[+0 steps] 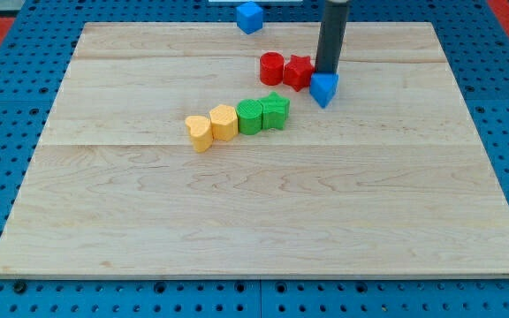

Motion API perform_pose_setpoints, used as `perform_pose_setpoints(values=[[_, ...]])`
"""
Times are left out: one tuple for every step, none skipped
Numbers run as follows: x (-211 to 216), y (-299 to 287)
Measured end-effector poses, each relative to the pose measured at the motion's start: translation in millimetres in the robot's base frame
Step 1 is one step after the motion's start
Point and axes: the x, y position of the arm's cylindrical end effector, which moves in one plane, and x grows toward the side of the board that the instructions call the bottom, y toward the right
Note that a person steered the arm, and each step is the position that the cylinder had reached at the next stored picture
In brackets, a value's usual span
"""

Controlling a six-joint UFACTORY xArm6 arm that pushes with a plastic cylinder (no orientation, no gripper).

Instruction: Point your hand at the right side of the red star

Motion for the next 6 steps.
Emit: perform_pose_setpoints(values=[[47.7, -20.7], [50.1, 1.3], [13.0, 65.8], [-13.4, 83.0], [-15.9, 83.6], [-19.4, 61.6]])
